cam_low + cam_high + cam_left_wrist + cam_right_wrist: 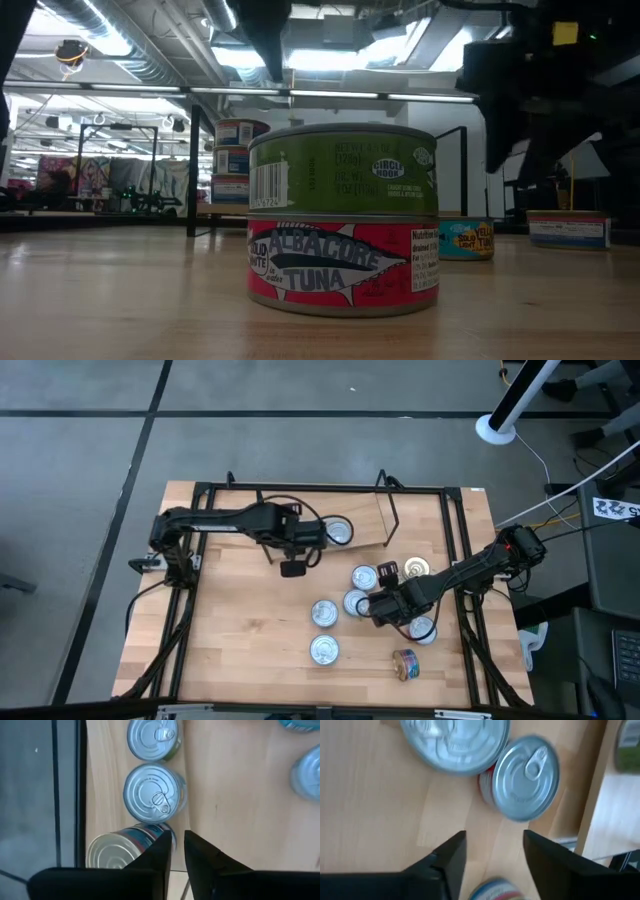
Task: Stack canned seafood by type on shelf
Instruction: Put the top right red tuna can on the shelf
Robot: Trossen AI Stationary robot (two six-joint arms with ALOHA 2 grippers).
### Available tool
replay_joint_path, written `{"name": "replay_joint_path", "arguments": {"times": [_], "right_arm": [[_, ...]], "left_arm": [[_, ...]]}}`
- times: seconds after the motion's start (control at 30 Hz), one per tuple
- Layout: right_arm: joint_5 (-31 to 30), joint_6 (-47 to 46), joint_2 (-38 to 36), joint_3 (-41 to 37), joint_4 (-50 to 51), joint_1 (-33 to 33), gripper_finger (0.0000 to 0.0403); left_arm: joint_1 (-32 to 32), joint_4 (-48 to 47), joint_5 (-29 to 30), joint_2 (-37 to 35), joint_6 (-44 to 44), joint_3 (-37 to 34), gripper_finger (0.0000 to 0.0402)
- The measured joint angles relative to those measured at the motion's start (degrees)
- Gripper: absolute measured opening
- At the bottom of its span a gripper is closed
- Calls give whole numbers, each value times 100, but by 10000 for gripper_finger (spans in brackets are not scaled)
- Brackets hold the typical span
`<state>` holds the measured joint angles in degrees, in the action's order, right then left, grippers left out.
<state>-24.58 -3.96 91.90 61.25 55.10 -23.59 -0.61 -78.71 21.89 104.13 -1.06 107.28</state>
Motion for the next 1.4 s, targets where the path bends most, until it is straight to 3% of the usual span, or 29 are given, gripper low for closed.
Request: {"name": "replay_joint_path", "arguments": {"times": [0.17, 0.53, 1.4], "right_arm": [[8, 587, 0, 0, -288, 107, 233], [623, 1923, 0, -397, -1076, 650, 237], [1030, 2541, 0, -1054, -1879, 1130, 236]], "left_arm": [[230, 14, -2, -238, -198, -3, 34], [918, 39, -12, -275, -485, -7, 15], [1297, 496, -2, -275, -714, -9, 3]]}}
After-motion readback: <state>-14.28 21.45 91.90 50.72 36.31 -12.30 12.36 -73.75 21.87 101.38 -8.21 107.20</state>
